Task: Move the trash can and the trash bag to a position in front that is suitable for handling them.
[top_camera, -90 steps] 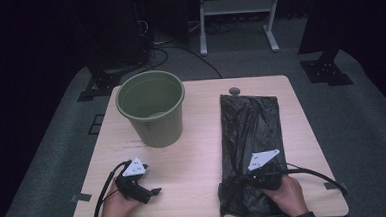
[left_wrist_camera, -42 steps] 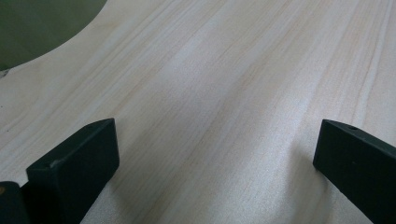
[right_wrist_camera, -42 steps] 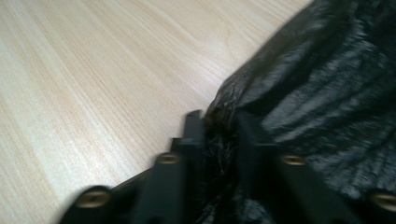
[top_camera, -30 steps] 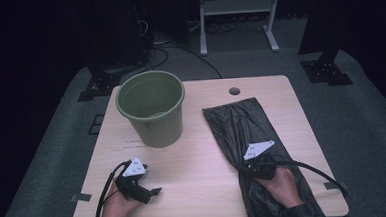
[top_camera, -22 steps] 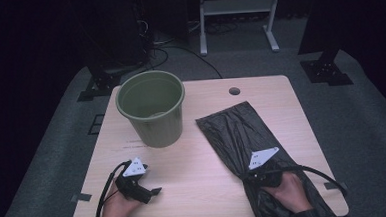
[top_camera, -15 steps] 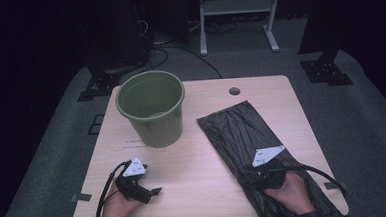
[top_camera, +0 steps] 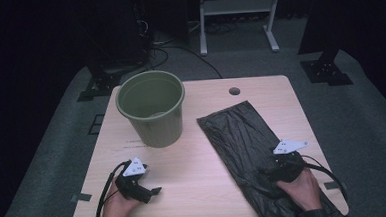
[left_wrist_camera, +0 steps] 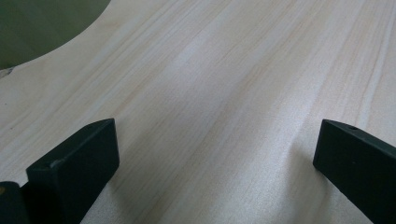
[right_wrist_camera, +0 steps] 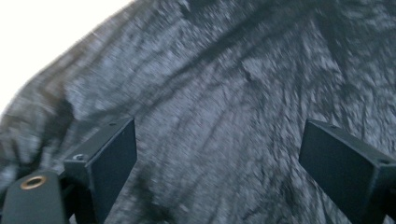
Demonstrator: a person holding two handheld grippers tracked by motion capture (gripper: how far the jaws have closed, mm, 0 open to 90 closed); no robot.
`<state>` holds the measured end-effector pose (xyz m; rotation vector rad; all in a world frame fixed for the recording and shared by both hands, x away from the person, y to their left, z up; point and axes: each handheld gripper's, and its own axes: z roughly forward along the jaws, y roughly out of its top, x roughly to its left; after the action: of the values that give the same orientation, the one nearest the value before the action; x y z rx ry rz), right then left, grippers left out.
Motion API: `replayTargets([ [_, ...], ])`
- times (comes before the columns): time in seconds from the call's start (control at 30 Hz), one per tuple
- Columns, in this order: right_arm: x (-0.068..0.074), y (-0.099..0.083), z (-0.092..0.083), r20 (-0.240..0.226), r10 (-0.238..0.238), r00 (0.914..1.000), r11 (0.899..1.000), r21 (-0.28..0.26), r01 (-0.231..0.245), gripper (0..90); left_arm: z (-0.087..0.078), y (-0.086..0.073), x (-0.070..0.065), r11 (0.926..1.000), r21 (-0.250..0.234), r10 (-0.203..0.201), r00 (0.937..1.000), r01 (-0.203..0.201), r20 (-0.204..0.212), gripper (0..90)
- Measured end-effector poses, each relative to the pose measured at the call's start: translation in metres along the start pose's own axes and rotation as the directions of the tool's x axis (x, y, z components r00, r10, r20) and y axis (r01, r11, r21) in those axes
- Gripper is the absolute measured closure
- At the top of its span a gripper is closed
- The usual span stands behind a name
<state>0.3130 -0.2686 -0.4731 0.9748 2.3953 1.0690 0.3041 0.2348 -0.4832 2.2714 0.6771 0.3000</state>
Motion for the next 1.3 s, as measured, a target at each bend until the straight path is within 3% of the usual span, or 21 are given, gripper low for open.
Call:
replayTargets([
  [0.4, -0.005, -0.009, 0.008, -0.004, 0.011, 0.9999, 0.999, 0.04, -0.01, 9.3, -0.007, 0.006, -0.002, 0.9999, 0.004, -0.012, 0.9999, 0.012, -0.007, 0.0],
  [0.53, -0.007, -0.011, 0.008, -0.017, 0.019, 0.9997, 0.999, 0.034, -0.018, 9.4, -0.012, 0.008, -0.002, 0.9994, -0.018, -0.03, 0.9993, 0.031, 0.02, 0.0],
  [0.63, -0.008, -0.011, 0.008, -0.025, 0.025, 0.9994, 0.999, 0.035, -0.024, 9.4, -0.015, 0.01, -0.001, 0.9993, -0.015, -0.034, 0.9993, 0.034, 0.015, 0.0],
  [0.8, -0.007, -0.011, 0.008, -0.026, 0.027, 0.9993, 0.999, 0.036, -0.026, 9.4, -0.026, 0.018, -0.001, 0.9971, -0.036, -0.066, 0.9976, 0.067, 0.022, 0.0],
  [1.3, -0.008, -0.011, 0.008, -0.028, 0.026, 0.9993, 0.999, 0.035, -0.025, 9.5, -0.059, 0.049, 0.006, 0.9949, -0.071, -0.071, 0.9974, 0.072, 0.009, 0.0],
])
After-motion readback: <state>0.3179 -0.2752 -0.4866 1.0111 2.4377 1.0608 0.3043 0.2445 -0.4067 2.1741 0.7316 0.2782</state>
